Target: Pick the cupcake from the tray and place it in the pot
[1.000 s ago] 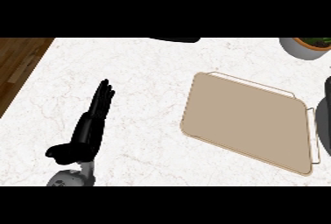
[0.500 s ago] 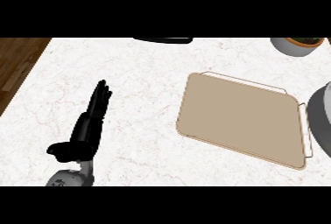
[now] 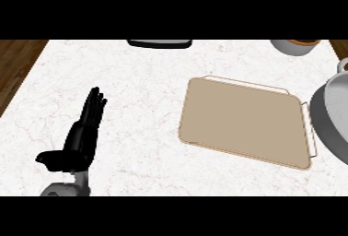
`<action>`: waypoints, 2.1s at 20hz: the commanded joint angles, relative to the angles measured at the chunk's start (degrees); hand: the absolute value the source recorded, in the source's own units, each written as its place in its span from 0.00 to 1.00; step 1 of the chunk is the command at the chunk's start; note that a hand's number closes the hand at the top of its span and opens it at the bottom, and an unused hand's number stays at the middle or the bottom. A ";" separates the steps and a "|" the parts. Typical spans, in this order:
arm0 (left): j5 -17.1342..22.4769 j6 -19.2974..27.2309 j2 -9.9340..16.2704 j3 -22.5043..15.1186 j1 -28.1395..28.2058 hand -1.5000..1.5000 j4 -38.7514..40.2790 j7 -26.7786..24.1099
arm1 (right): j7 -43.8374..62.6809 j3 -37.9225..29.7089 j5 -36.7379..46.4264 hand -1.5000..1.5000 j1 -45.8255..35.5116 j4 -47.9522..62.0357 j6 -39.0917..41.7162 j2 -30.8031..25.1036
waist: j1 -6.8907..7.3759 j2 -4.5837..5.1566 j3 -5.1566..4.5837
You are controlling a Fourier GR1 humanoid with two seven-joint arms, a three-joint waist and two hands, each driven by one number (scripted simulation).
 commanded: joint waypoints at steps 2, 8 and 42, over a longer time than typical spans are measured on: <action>-1.64 1.85 -1.17 -0.85 0.78 0.50 -0.26 -0.08 | 10.88 -4.59 -1.77 1.00 3.65 -0.05 -7.74 2.93 | -1.95 -0.60 0.05; -0.54 1.44 -1.43 -0.41 3.06 0.50 -1.08 -0.07 | 7.23 -11.20 -5.70 1.00 7.72 0.98 -12.63 4.32 | -1.99 -0.67 0.05; -0.81 0.41 -1.10 2.10 2.16 0.50 2.18 -2.72 | -9.56 -14.03 -24.72 0.00 27.93 -29.13 -67.62 23.08 | -3.07 -1.36 -0.10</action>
